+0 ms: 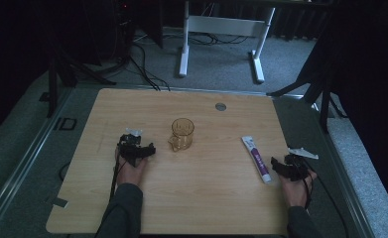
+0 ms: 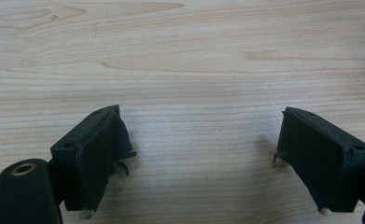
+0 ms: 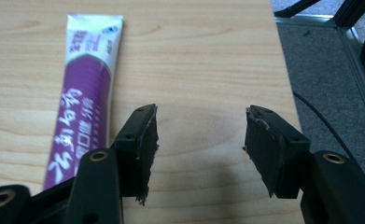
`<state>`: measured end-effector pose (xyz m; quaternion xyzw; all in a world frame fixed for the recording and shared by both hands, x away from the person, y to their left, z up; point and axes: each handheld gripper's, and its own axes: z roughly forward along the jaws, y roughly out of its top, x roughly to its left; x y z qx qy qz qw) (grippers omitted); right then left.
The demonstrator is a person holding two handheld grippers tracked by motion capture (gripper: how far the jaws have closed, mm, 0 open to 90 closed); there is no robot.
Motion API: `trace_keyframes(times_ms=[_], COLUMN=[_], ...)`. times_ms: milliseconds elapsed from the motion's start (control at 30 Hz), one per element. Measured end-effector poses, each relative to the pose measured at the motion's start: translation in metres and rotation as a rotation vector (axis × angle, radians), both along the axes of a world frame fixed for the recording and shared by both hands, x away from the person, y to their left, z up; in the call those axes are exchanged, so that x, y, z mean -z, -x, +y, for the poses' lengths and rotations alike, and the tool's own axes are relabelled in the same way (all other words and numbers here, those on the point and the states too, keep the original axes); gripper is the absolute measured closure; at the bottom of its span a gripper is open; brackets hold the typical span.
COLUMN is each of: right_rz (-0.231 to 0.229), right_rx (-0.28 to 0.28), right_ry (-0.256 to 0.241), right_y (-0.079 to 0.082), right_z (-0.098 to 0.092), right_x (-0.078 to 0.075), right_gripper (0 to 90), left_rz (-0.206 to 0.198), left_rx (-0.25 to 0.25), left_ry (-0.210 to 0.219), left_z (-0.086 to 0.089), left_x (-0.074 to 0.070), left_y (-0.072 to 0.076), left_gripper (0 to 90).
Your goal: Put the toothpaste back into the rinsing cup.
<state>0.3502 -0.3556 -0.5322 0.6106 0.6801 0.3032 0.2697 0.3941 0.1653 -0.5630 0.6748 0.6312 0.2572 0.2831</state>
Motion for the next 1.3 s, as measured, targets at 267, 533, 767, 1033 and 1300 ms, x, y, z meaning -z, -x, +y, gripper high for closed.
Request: trace_keyframes(times_ms=[267,533,767,1033,1300], right_rz=[0.021,0.017,0.015,0.042,0.076], right_rx=[-0.006,-0.029,-0.05,-0.074,-0.126], right_ry=[0.038,0.093,0.097,0.151,0.089], right_y=[-0.003,-0.007,-0.011,-0.019,-0.026], right_z=[0.004,0.013,0.018,0.028,0.038], right_x=[-0.024,-0.051,-0.068,-0.079,-0.09], right_gripper=[48.0,49.8,48.7,51.3,51.3], left_rz=[0.0,0.0,0.0,0.0,0.0], left_rx=[0.0,0.0,0.0,0.0,0.0], left_ry=[0.0,0.0,0.001,0.001,0.0], left_z=[0.0,0.0,0.0,0.0,0.0], left_x=[0.0,0.0,0.0,0.0,0.0], left_y=[0.0,0.0,0.0,0.0,0.0], left_gripper=[14.2,14.2,14.2,14.2,14.2])
